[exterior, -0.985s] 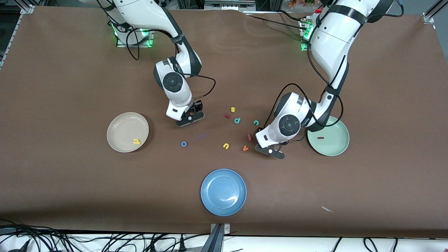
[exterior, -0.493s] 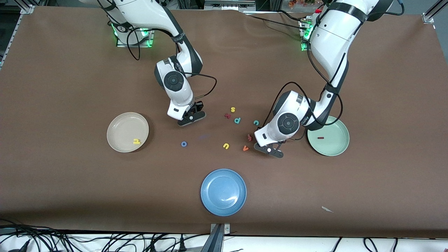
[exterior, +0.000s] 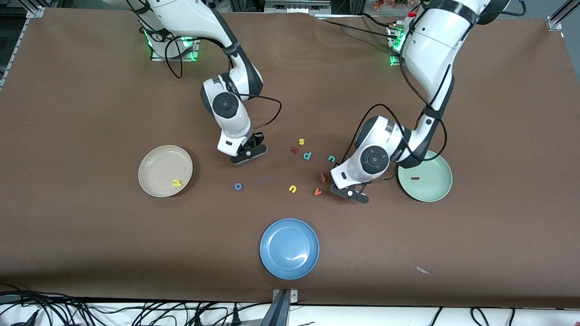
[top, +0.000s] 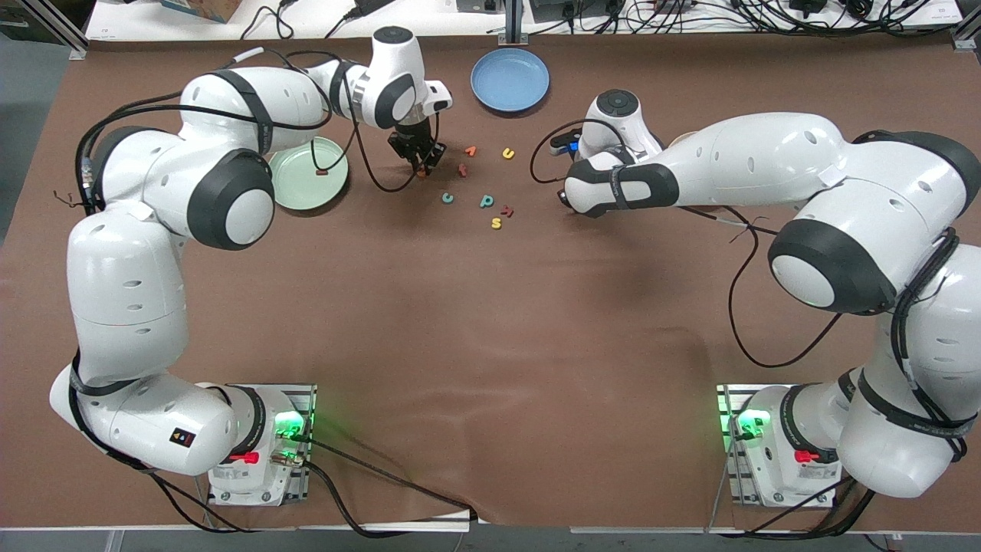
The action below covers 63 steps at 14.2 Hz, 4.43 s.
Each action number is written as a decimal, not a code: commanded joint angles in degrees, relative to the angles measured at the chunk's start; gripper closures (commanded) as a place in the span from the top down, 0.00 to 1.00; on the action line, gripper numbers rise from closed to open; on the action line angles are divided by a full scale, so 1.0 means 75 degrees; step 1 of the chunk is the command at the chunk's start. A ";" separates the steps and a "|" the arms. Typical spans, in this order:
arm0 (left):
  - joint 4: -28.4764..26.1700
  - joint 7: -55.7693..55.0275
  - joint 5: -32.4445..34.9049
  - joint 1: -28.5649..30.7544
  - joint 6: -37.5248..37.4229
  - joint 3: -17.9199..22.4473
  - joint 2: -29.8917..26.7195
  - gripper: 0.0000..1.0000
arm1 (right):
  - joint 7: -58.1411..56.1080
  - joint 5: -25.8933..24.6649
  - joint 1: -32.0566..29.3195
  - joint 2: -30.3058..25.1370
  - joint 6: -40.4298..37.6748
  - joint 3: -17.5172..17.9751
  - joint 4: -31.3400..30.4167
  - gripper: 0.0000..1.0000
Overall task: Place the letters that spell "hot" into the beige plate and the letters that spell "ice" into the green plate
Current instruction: 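Grasp the orange letter with the right gripper while the left gripper grasps the e, then drop the orange letter on the cream plate while the left gripper drops the e, then reach the left gripper to the cyan letter while the right gripper reaches the blue ring, then grasp the cyan letter with the left gripper while the right gripper lowers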
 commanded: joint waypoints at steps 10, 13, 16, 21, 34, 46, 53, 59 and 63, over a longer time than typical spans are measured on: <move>-0.0890 0.1299 0.1390 0.1984 -0.1434 0.0028 -0.0919 0.24 | -0.1906 0.0123 -0.0782 -0.0432 -0.3080 -0.2427 0.0928 0.06; -0.1021 0.1393 0.1390 0.2103 -0.1445 -0.0007 -0.1095 1.00 | -0.1907 0.0134 -0.1357 -0.0210 -0.3104 -0.2404 0.0928 0.08; -0.0951 0.1382 0.1390 0.2032 -0.1445 -0.0019 -0.1200 1.00 | -0.1802 0.0378 -0.1452 -0.0069 -0.3069 -0.2392 0.1034 1.00; -0.0962 0.0799 0.1133 0.1975 -0.1515 -0.0720 -0.1575 1.00 | -0.0854 0.1445 -0.1101 -0.0057 -0.3034 -0.2345 0.1478 1.00; -0.1044 -0.1572 0.1260 0.1014 0.0910 -0.2140 -0.0229 0.93 | 0.2745 0.1435 -0.0702 0.1770 -0.1944 -0.1291 0.3341 1.00; -0.1419 -0.1947 0.1940 0.0837 0.1415 -0.2140 0.0089 0.44 | 0.3051 0.1388 -0.0386 0.2193 -0.1674 -0.1244 0.3518 0.79; -0.1279 -0.1888 0.1940 0.1001 0.0574 -0.2140 -0.0519 0.00 | 0.2992 0.1411 -0.0350 0.2287 -0.1662 -0.1244 0.3518 0.54; -0.1290 -0.0229 0.2220 0.2029 -0.0577 -0.1964 -0.1246 0.00 | 0.2992 0.1400 -0.0350 0.2334 -0.1592 -0.1244 0.3518 0.39; -0.1279 0.2350 0.2233 0.3425 -0.0519 -0.1941 -0.1177 0.03 | 0.3015 0.1400 -0.0350 0.2381 -0.1475 -0.1244 0.3518 0.28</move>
